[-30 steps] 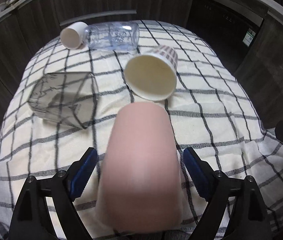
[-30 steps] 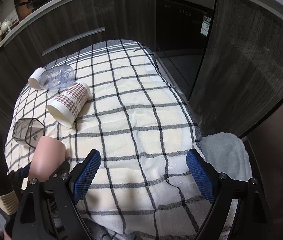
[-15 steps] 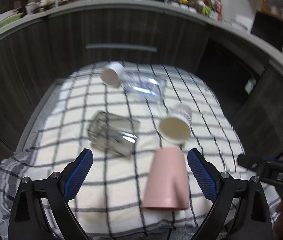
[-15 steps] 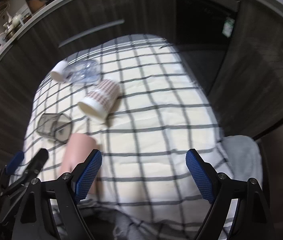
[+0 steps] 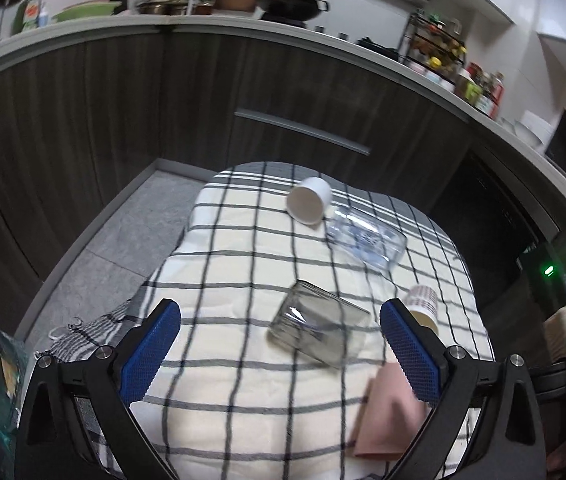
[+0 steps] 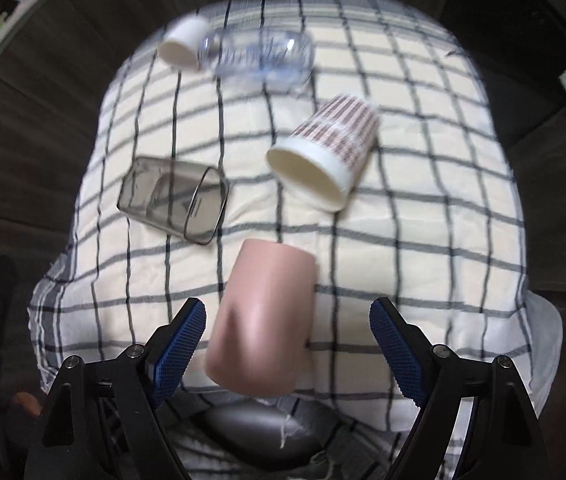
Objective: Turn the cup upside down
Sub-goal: 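Grasp the pink cup with the right tool while the left tool releases it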
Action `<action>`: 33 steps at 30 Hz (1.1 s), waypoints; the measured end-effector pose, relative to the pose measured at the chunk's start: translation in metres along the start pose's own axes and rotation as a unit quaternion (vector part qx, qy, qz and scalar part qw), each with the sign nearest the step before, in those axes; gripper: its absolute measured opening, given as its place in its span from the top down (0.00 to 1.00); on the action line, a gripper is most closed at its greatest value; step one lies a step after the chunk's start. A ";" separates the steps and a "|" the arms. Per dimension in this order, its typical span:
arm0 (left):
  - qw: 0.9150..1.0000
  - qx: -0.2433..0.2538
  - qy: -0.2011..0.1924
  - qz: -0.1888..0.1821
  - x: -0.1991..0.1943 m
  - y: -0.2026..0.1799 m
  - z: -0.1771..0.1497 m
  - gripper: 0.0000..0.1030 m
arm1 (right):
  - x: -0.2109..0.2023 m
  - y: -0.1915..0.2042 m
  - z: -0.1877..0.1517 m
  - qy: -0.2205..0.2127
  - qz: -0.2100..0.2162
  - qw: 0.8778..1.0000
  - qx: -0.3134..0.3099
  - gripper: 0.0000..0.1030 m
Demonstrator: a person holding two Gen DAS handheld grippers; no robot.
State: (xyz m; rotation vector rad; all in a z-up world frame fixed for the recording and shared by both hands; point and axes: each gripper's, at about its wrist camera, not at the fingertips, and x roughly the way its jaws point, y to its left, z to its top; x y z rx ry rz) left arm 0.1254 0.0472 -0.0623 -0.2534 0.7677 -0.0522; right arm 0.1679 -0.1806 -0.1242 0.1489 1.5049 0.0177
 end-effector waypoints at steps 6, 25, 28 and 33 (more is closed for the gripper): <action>1.000 -0.019 0.014 -0.001 0.016 0.016 0.005 0.01 | 0.034 0.010 0.016 0.079 -0.011 0.997 0.007 0.18; 0.998 -0.041 0.056 -0.006 0.050 0.032 0.002 0.01 | 0.106 0.017 0.036 0.170 -0.028 0.985 0.021 0.34; 0.998 -0.035 0.053 -0.006 0.049 0.029 0.001 0.01 | 0.102 0.014 0.032 0.161 -0.028 0.986 0.019 0.34; 0.999 -0.032 0.039 -0.007 0.044 0.027 -0.001 0.01 | 0.078 0.016 0.020 0.121 -0.019 0.992 0.011 0.35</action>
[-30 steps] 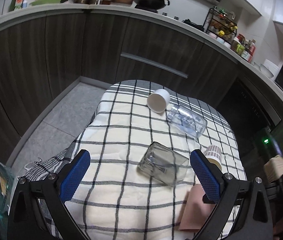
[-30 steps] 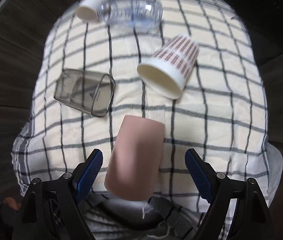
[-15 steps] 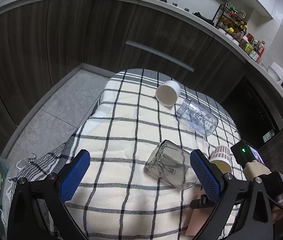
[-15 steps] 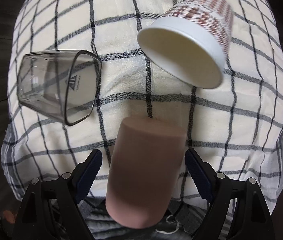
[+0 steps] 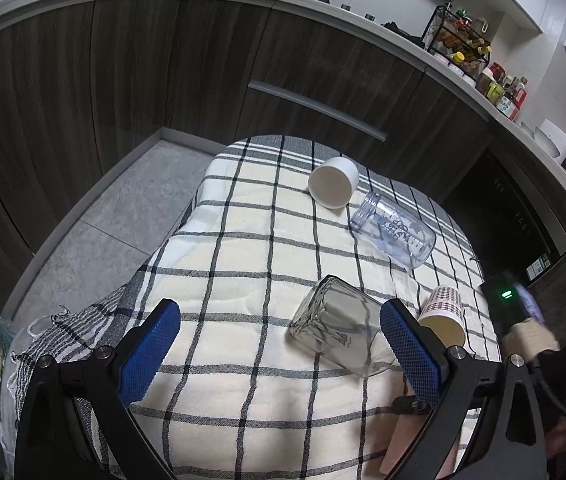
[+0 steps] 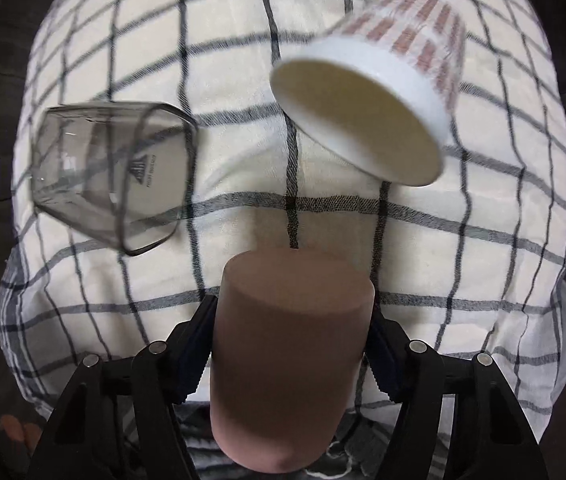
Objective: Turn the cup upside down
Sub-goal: 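Grasp the pink cup with the right tool while the left tool releases it, then rotate the pink cup upright with the right tool and set it on the cloth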
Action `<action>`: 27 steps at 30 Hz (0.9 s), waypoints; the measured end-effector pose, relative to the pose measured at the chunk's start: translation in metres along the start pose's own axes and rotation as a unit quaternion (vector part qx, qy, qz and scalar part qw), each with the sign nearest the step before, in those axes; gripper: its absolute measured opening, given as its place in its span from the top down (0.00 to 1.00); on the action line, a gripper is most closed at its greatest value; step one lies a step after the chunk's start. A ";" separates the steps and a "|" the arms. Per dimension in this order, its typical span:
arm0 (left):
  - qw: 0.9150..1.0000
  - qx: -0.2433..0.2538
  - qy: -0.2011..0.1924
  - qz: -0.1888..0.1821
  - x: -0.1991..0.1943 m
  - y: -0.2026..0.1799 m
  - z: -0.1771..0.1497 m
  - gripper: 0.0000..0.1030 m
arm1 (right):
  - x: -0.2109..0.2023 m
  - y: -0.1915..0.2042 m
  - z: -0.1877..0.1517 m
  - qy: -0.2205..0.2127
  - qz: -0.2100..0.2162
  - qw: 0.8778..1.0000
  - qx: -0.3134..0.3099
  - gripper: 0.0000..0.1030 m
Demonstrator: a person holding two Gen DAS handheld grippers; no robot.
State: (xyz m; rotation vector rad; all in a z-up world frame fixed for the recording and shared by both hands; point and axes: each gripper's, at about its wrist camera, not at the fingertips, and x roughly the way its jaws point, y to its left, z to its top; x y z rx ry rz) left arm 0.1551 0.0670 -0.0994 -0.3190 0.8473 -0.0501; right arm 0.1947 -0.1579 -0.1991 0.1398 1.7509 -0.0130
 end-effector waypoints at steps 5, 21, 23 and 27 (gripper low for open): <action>1.000 -0.002 -0.021 0.001 -0.007 0.000 -0.006 0.01 | -0.044 0.002 -0.026 -0.114 0.018 0.993 -0.020 0.35; 0.994 0.063 -0.075 0.051 -0.010 -0.021 -0.034 0.01 | -0.072 0.006 -0.064 -0.546 -0.054 0.836 -0.004 0.35; 0.994 0.068 -0.068 0.060 -0.006 -0.023 -0.037 0.01 | -0.065 0.012 -0.065 -0.554 -0.062 0.830 -0.016 0.35; 0.993 0.068 -0.052 0.081 0.002 -0.019 -0.040 0.01 | -0.052 0.016 -0.066 -0.560 -0.075 0.825 -0.018 0.35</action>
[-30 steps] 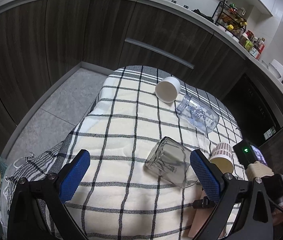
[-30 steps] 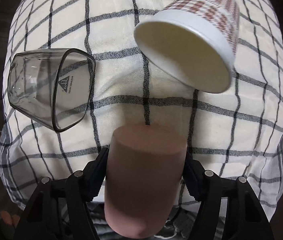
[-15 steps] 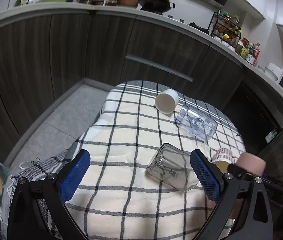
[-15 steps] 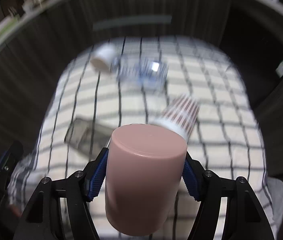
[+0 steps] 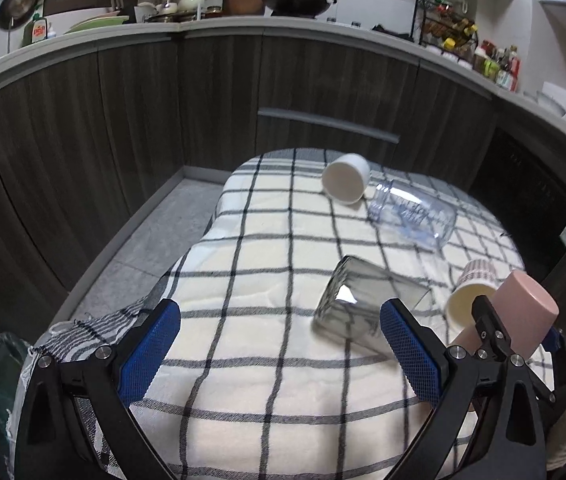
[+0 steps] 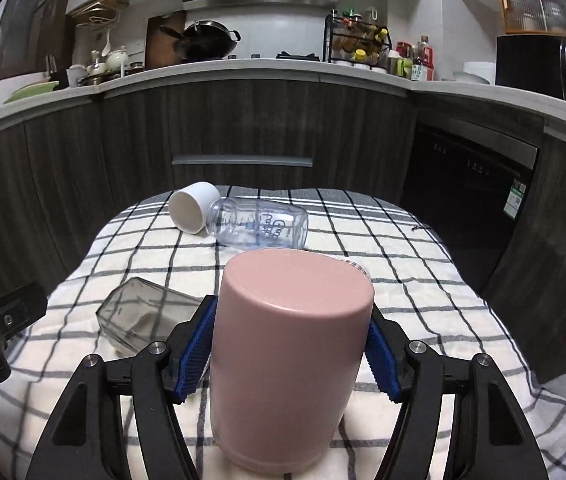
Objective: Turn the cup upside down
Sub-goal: 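Rotate the pink cup upright with the right tool and set it on the cloth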
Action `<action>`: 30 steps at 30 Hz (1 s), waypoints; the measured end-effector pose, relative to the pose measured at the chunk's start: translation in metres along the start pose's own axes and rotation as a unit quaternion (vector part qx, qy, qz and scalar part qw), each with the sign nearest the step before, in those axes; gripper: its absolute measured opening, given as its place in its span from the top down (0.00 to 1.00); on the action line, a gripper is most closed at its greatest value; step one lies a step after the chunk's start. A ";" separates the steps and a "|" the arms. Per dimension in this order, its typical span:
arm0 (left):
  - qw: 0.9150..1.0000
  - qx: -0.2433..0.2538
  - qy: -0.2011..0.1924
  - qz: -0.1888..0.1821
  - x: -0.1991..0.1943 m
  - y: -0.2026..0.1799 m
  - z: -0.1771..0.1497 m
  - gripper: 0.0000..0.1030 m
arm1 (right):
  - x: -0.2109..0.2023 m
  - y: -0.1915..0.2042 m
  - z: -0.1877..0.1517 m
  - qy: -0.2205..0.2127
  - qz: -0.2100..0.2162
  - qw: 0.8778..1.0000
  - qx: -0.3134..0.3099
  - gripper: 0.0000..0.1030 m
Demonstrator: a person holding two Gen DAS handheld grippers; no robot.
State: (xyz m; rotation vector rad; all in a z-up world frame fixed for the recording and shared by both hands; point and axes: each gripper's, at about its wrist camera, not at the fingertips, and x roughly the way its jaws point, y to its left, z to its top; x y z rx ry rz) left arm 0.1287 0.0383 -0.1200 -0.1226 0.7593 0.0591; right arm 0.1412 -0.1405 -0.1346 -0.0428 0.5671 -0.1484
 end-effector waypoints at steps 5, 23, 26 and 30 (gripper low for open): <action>1.000 0.003 0.017 0.007 0.007 0.000 -0.004 0.01 | 0.003 0.004 -0.015 0.016 -0.010 1.000 -0.007 0.34; 1.000 0.008 -0.004 -0.004 -0.013 -0.003 -0.002 0.01 | -0.022 0.004 -0.014 0.016 -0.007 1.000 -0.024 0.21; 1.000 -0.001 -0.020 -0.009 -0.026 -0.001 -0.001 0.01 | -0.032 -0.001 -0.008 0.010 -0.006 1.000 -0.020 0.20; 0.999 -0.010 -0.037 -0.023 -0.048 0.000 -0.002 0.01 | -0.049 -0.010 0.001 0.008 0.000 1.000 -0.012 0.18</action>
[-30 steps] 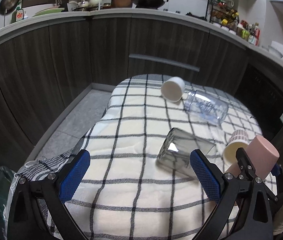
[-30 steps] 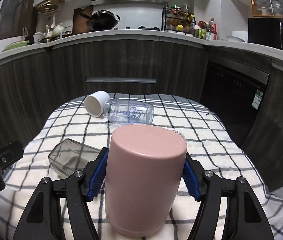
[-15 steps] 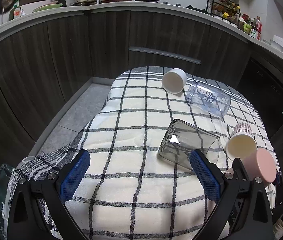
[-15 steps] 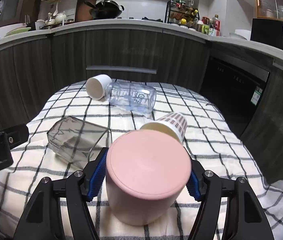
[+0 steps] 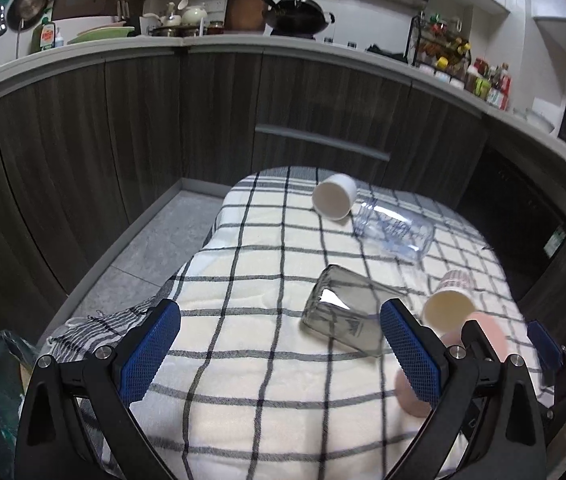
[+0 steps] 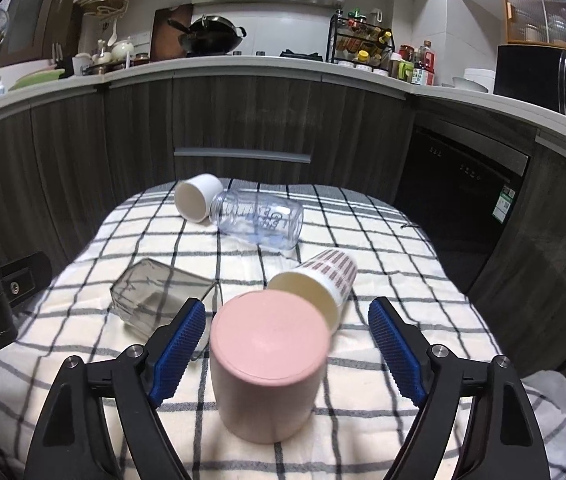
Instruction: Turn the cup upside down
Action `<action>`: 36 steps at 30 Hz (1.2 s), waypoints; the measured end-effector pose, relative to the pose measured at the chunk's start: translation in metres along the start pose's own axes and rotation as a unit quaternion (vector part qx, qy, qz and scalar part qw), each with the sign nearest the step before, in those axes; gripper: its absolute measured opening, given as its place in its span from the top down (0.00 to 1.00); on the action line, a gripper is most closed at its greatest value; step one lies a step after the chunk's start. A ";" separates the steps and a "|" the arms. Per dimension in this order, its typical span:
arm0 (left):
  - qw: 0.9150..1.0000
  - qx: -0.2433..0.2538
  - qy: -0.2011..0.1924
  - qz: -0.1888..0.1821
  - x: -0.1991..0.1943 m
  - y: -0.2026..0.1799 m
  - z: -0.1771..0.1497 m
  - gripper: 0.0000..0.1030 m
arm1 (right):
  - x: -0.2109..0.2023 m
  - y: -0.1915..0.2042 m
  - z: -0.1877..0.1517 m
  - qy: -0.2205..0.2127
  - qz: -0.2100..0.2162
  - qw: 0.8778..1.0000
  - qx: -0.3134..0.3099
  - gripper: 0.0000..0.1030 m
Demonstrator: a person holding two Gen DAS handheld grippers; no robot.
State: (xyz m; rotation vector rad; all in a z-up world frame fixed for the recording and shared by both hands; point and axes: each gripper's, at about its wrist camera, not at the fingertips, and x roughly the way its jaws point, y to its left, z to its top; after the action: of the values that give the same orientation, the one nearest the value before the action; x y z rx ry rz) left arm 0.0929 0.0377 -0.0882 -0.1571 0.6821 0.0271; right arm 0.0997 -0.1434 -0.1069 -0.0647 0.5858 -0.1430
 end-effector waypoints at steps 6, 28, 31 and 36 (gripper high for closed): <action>1.000 0.004 -0.014 -0.005 -0.035 -0.003 0.001 0.01 | -0.029 -0.020 0.012 0.021 0.025 0.999 0.018 0.16; 0.995 0.072 -0.070 0.011 -0.137 -0.047 0.003 0.00 | -0.121 -0.067 0.030 0.027 0.074 0.996 0.044 0.16; 0.995 0.078 -0.069 0.010 -0.138 -0.051 0.003 0.00 | -0.124 -0.071 0.030 0.027 0.073 0.996 0.043 0.16; 0.994 0.083 -0.073 0.007 -0.141 -0.055 0.006 0.00 | -0.129 -0.075 0.033 0.019 0.070 0.996 0.043 0.16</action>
State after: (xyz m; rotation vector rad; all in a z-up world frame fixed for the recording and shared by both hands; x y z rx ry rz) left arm -0.0082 -0.0123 0.0125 0.0101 0.5373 -0.0047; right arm 0.0030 -0.1966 -0.0009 0.0621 0.6199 -0.0337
